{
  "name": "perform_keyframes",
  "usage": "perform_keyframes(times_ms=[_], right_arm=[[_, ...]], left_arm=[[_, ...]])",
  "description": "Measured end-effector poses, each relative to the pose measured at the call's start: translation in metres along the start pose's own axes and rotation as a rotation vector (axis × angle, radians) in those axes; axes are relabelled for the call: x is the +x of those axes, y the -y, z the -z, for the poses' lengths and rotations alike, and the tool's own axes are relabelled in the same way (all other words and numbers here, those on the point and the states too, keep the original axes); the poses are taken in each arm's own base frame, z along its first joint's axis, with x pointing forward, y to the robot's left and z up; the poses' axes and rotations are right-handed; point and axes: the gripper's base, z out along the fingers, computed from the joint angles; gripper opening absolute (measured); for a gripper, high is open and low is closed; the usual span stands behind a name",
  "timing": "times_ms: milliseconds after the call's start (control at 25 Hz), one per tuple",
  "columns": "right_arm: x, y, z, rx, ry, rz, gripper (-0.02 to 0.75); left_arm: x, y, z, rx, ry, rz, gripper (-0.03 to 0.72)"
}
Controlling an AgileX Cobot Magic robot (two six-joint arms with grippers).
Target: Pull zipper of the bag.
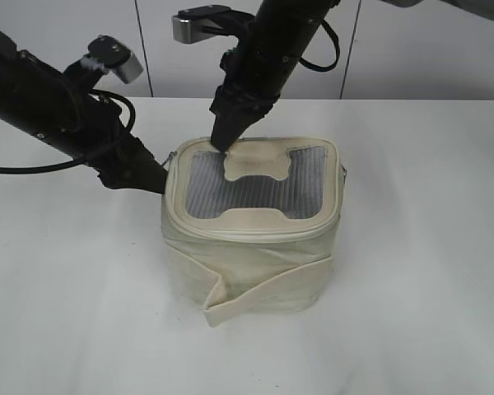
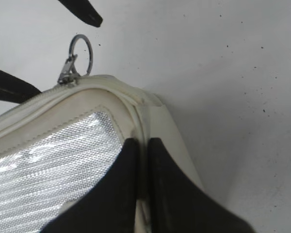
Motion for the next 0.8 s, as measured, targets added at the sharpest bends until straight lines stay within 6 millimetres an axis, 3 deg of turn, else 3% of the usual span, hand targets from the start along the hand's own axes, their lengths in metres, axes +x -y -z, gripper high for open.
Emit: perform_keyframes(times_ms=[120, 200, 520, 600, 800], right_arm=[[0.0000, 0.0000, 0.0000, 0.000, 0.000, 0.000, 0.039], [0.0000, 0.0000, 0.0000, 0.000, 0.000, 0.000, 0.039], [-0.0001, -0.0001, 0.0004, 0.001, 0.001, 0.000, 0.039], [0.0000, 0.0000, 0.0004, 0.002, -0.001, 0.001, 0.039], [0.0001, 0.0001, 0.0004, 0.004, -0.002, -0.002, 0.039]], left_arm=[[0.0005, -0.0006, -0.0033, -0.006, -0.010, -0.010, 0.499], [0.0001, 0.0000, -0.0037, -0.007, -0.010, -0.013, 0.440], [0.0013, -0.0018, -0.0061, -0.022, -0.020, -0.024, 0.030], [0.0020, -0.0011, -0.0061, -0.014, -0.028, -0.029, -0.004], [0.0042, 0.0026, -0.0060, 0.027, -0.051, -0.037, -0.004]])
